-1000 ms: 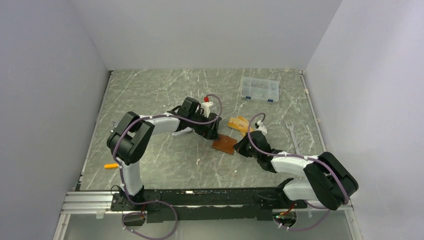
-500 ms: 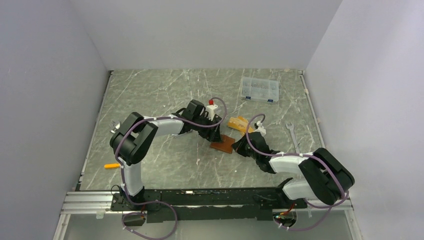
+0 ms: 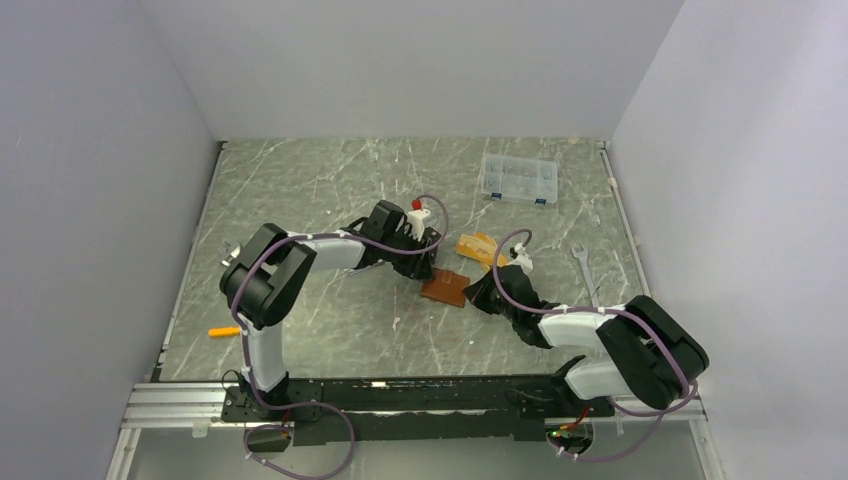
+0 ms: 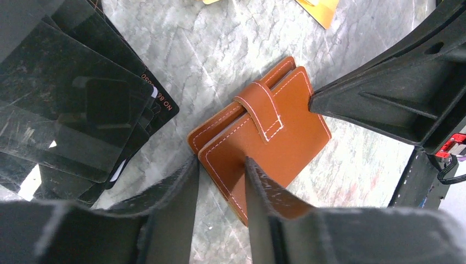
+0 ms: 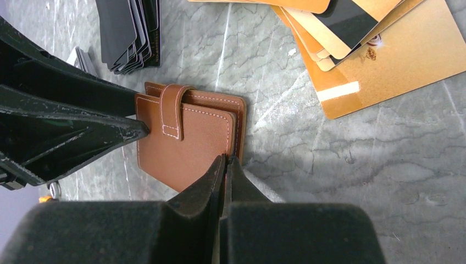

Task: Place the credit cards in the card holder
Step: Pick up the card holder from the center of the board.

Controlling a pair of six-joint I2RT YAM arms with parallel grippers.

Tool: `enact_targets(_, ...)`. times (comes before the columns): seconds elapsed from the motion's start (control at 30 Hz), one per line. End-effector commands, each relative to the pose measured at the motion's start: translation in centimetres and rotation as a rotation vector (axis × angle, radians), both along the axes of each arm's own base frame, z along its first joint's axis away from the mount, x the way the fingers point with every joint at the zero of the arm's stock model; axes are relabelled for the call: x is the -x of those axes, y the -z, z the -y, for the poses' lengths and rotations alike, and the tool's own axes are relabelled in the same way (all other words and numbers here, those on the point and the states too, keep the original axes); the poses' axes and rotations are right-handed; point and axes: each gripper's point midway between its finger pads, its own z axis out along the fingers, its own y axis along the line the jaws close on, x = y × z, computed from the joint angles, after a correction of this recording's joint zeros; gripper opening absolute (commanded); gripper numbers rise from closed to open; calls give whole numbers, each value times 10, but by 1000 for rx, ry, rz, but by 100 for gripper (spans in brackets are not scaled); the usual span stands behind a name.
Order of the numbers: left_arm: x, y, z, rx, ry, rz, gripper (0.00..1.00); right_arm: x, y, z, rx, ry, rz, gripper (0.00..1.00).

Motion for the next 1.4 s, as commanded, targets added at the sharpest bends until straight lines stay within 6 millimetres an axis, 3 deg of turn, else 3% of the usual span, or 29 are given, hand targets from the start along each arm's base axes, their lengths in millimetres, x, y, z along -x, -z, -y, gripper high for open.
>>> enact_targets(0.0,47,-18,18,124,156,-123,34,53,58,29,176,-66,-212,0)
enact_targets(0.13,50,-36,23,196,224,-143,5,50,50,20,152,-98,-186,0)
enact_targets(0.2,50,-38,21,210,238,-159,0,47,44,17,150,-110,-172,0)
enact_targets(0.4,44,-50,7,260,226,-172,0,37,16,14,147,-125,-102,0)
enact_targets(0.83,45,-55,3,268,214,-156,0,42,17,7,109,-144,-118,2)
enact_targets(0.93,44,-47,3,248,202,-166,19,39,19,3,107,-152,-128,0)
enact_targets(1.07,40,-23,-1,187,175,-178,32,39,25,1,107,-154,-146,0)
enact_targets(1.23,38,1,-7,119,140,-204,33,43,31,5,115,-138,-161,0)
enact_targets(1.37,37,9,-9,98,131,-191,32,47,36,7,120,-143,-177,0)
